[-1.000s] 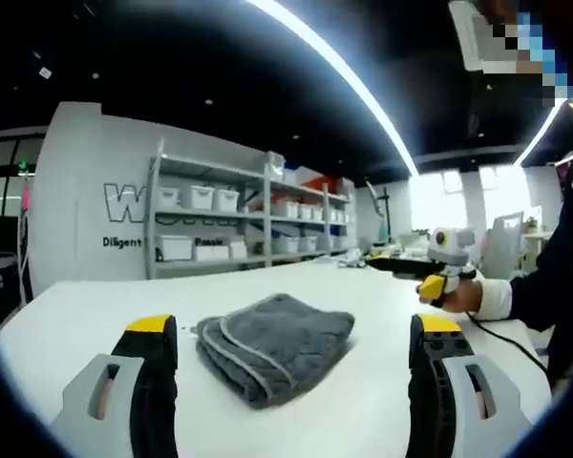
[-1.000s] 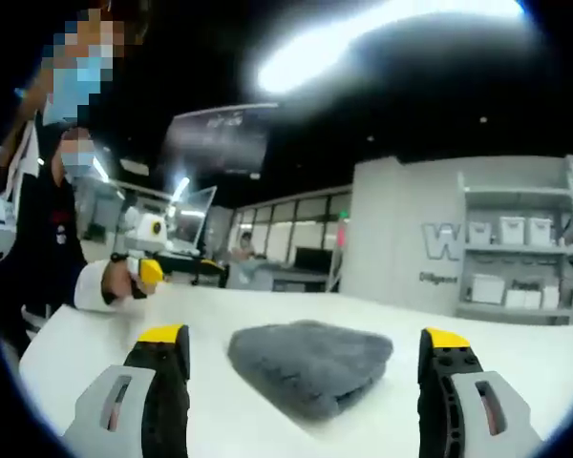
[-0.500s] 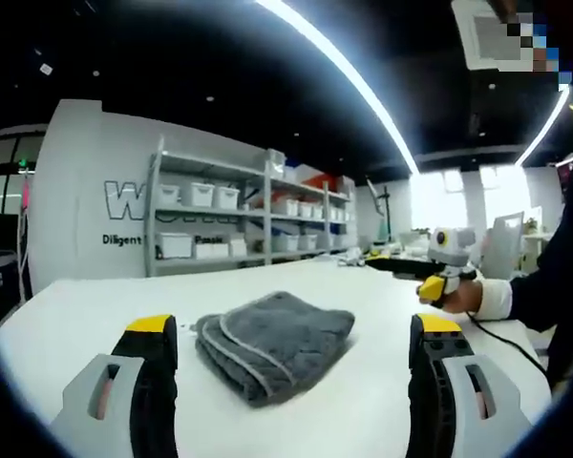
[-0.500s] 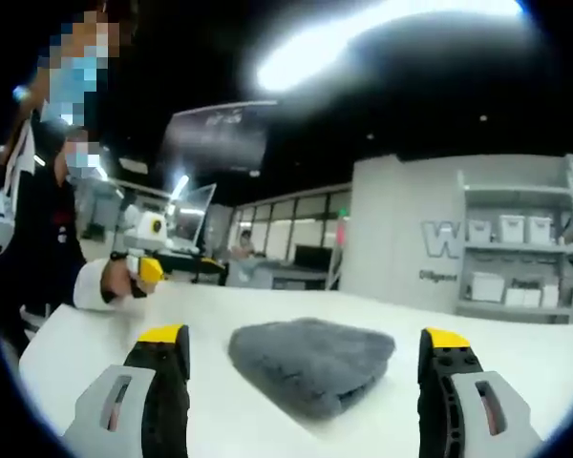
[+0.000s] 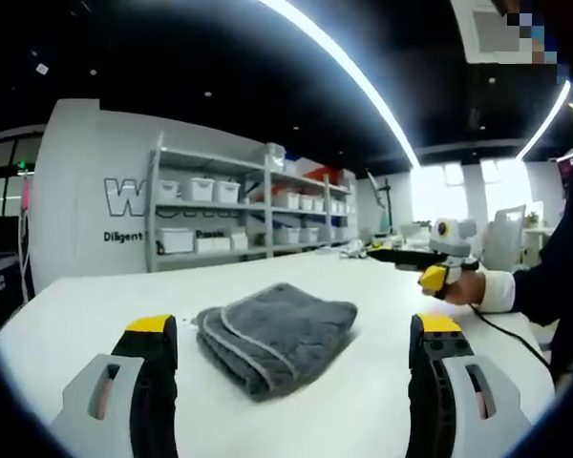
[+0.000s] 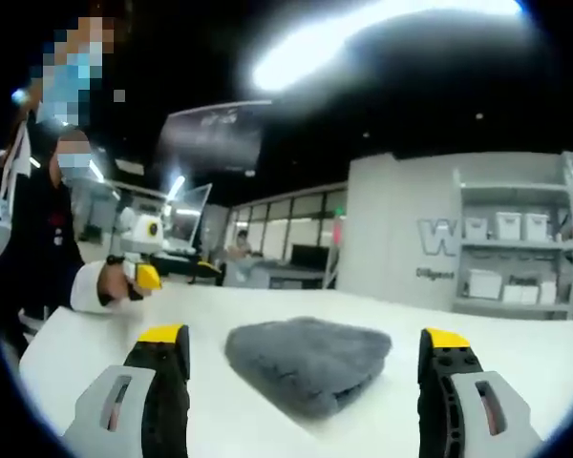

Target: Open the folded towel by lifting each exposed corner and separating the folded layers until the towel lies flat within the target outline without major curled edges

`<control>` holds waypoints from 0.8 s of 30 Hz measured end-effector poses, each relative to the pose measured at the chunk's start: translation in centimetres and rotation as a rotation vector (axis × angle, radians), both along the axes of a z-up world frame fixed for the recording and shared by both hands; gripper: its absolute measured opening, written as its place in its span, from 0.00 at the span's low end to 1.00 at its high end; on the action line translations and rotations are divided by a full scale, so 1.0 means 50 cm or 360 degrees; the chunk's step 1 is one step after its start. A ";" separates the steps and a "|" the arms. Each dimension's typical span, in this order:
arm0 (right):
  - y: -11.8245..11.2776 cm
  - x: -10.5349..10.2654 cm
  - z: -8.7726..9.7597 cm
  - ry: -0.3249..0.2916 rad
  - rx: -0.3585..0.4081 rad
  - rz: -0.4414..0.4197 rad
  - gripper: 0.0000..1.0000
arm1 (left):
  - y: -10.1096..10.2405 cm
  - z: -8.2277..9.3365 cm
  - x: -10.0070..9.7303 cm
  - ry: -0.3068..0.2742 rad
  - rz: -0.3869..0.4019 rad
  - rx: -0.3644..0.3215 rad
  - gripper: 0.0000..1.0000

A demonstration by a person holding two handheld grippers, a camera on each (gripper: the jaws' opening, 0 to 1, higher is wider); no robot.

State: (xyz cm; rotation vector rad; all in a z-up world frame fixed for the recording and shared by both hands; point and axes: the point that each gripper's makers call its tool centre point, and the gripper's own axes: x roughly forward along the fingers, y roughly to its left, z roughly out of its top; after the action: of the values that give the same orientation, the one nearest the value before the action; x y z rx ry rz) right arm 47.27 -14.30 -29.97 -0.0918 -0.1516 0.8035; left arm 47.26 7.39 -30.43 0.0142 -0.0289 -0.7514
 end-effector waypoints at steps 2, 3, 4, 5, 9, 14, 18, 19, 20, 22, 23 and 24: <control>0.000 0.000 0.000 0.0001 -0.0003 -0.0003 1.00 | 0.000 -0.005 0.002 0.0015 0.0002 0.0008 0.99; -0.001 0.001 0.001 -0.0003 0.0001 -0.0005 1.00 | 0.000 -0.005 0.001 0.0016 0.0001 0.0002 0.99; -0.002 0.001 0.003 -0.0009 0.0006 -0.0009 1.00 | -0.001 -0.005 0.001 0.0015 -0.0001 -0.0001 0.99; -0.003 0.001 0.005 -0.0016 0.0013 -0.0015 1.00 | -0.001 -0.005 0.001 0.0017 -0.0001 0.0001 0.99; -0.014 0.009 0.005 -0.0021 0.0021 -0.0056 0.99 | -0.005 -0.007 -0.001 0.0017 -0.0004 0.0012 0.99; -0.025 0.020 -0.001 0.0027 0.0068 -0.0066 0.99 | 0.001 -0.007 0.003 0.0020 0.0010 0.0012 0.99; -0.029 0.022 0.001 0.0039 0.0090 -0.0073 0.99 | 0.005 -0.006 0.003 0.0030 0.0018 0.0004 0.99; -0.029 0.021 0.003 0.0039 0.0098 -0.0069 0.99 | 0.005 -0.005 0.003 0.0027 0.0020 0.0004 0.99; -0.028 0.020 0.004 0.0040 0.0103 -0.0062 0.99 | 0.006 -0.004 0.004 0.0023 0.0021 0.0004 0.99; -0.026 0.019 0.006 0.0039 0.0100 -0.0055 0.99 | 0.005 -0.005 0.003 0.0027 0.0017 0.0009 0.99; -0.024 0.017 0.006 0.0039 0.0096 -0.0049 0.99 | 0.005 -0.004 0.003 0.0023 0.0019 0.0012 0.99; -0.022 0.016 0.006 0.0039 0.0091 -0.0043 0.99 | 0.006 -0.003 0.003 0.0019 0.0021 0.0014 0.99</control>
State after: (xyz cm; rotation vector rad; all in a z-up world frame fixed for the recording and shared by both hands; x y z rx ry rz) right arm 48.08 -15.42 -29.66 -0.0298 -0.1498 0.7726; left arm 47.41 7.68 -30.58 0.0184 -0.0138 -0.7383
